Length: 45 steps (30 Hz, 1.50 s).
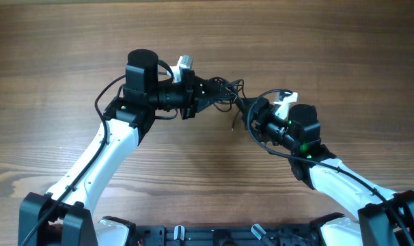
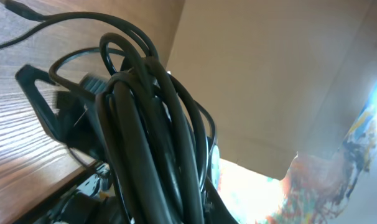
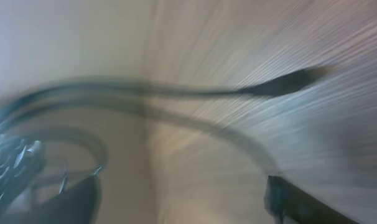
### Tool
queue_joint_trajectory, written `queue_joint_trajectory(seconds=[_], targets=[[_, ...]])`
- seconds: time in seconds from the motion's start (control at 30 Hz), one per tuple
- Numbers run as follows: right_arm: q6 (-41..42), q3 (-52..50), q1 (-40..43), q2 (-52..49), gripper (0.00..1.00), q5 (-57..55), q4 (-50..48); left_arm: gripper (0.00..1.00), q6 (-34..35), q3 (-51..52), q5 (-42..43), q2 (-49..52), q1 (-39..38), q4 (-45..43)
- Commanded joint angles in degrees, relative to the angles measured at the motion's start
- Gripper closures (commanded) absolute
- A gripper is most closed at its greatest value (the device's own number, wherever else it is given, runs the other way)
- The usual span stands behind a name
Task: Untangle cables
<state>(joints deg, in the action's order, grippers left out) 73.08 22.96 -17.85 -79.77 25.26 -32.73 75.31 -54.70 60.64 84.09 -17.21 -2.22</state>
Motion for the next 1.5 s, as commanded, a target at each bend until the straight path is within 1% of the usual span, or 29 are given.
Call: queue_joint_trajectory(seconds=[0.0, 0.07, 0.17, 0.23, 0.33, 0.4, 0.47, 0.53, 0.63, 0.73, 0.8, 0.87, 0.9, 0.97, 1.1, 1.17, 1.2, 1.3, 1.47], targets=[[-7.4, 0.3, 4.4, -0.5, 0.00, -6.5, 4.2, 0.96, 3.8, -1.2, -3.4, -1.1, 0.3, -0.7], [-7.0, 0.3, 8.7, 0.3, 0.00, -3.7, 9.7, 0.96, 7.3, -1.2, -7.4, -1.1, 0.3, -0.6], [-6.3, 0.3, 14.2, 1.7, 0.00, 0.5, 15.4, 0.96, 12.6, -1.2, -13.0, -1.0, 0.3, -0.6], [-3.3, 0.3, 18.8, 2.9, 0.00, 6.8, 18.6, 0.96, 17.9, -1.2, -17.6, -1.0, 0.3, -0.6], [2.9, 0.3, 22.0, 3.2, 0.00, 20.2, 18.8, 0.96, 21.6, -1.2, -22.9, -1.0, 0.3, 0.5], [7.0, 0.3, 21.8, 3.2, 0.00, 28.4, 18.8, 0.96, 25.9, -1.2, -25.8, -1.0, 0.3, 1.9], [7.9, 0.3, 20.3, 3.2, 0.00, 33.0, 18.9, 0.96, 30.2, -1.2, -28.4, -1.0, 0.3, 3.2], [7.9, 0.3, 18.4, 3.2, 0.00, 33.8, 18.9, 0.96, 31.8, -1.2, -30.8, -1.0, 0.3, 4.2], [8.0, 0.3, 14.4, 3.2, 0.01, 33.7, 18.8, 0.96, 37.1, -1.2, -33.5, -1.0, 0.3, 7.7], [8.0, 0.3, 9.3, 3.2, 0.01, 30.3, 18.8, 0.96, 40.5, -1.2, -36.3, -1.0, 0.3, 11.0], [10.8, 0.3, 5.6, 3.2, 0.02, 24.5, 18.9, 0.96, 42.6, -1.2, -36.3, -1.0, 0.2, 11.3], [17.6, 0.3, 2.1, 3.2, 0.02, 19.1, 18.7, 0.96, 44.2, -1.2, -36.0, -1.0, -0.2, 11.3], [22.7, 0.3, 0.1, 3.2, 0.03, 15.4, 18.2, 0.96, 45.2, -1.2, -35.6, -1.0, -0.5, 11.3], [29.9, 0.3, -3.5, 3.1, 0.09, 8.0, 16.4, 0.96, 45.6, -1.2, -35.0, -1.0, -1.2, 11.3], [38.2, 0.3, -7.9, 3.1, 0.15, -2.6, 9.8, 0.96, 45.6, -1.2, -32.8, -1.0, -2.8, 11.0], [40.1, 0.3, -9.3, 3.0, 0.17, -6.2, 6.4, 0.96, 46.2, -1.2, -32.1, -1.1, -3.8, 9.9], [41.1, 0.3, -9.8, 2.9, 0.18, -8.0, 5.0, 0.96, 47.9, -1.2, -31.7, -1.0, -4.6, 9.2], [45.2, 0.3, -10.0, 2.2, 0.22, -9.2, 4.2, 0.96, 49.7, -1.2, -31.5, -1.1, -6.6, 6.9], [45.6, 0.3, -10.0, 0.1, 0.23, -9.8, 1.9, 0.96, 49.7, -1.2, -31.5, -1.1, -9.6, 1.5]])
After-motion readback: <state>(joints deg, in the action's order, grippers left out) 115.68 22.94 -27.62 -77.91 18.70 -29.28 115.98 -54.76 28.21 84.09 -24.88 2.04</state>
